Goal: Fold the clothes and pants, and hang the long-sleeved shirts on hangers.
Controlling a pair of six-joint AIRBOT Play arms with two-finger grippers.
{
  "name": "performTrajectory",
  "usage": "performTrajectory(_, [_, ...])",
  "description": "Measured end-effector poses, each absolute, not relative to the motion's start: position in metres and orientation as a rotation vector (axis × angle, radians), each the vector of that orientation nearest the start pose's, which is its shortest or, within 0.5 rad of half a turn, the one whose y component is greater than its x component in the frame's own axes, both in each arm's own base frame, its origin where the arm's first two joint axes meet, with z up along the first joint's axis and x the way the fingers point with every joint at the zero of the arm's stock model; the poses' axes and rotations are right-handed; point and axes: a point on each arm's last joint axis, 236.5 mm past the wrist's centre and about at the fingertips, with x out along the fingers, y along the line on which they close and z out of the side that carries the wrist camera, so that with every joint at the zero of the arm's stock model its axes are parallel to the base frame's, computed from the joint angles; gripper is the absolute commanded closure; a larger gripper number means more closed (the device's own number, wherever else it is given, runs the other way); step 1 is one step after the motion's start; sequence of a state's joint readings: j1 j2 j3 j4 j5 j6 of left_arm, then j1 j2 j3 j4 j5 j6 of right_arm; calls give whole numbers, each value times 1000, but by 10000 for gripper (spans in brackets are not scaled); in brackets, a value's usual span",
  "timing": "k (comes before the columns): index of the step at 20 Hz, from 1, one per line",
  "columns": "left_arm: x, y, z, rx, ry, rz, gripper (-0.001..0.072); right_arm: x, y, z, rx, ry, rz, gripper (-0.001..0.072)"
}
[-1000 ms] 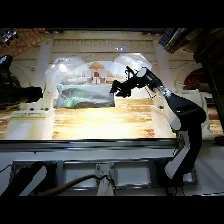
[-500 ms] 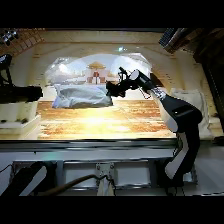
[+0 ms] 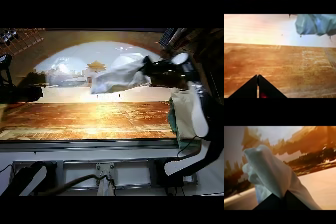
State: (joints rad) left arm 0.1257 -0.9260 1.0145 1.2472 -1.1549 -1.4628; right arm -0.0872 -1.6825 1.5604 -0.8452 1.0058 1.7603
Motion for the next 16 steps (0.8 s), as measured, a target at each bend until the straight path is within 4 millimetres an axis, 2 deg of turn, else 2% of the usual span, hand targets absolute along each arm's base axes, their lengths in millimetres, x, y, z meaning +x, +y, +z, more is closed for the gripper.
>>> performTrajectory(4, [339,-27,91,-243,1027,-140,691,533,-11,93,995,896,15,694])
performTrajectory(8, [339,-27,91,-243,1027,-140,692,508,-96,133,1050,767,-136,694])
performTrajectory(12, [339,-27,91,-243,1027,-140,691,465,-142,153,1055,747,-262,696])
performTrajectory(14, [339,-27,91,-243,1027,-140,691,439,-156,153,1045,765,-333,696])
performTrajectory(16, [339,-27,91,-243,1027,-140,692,411,-163,143,1043,809,-398,696])
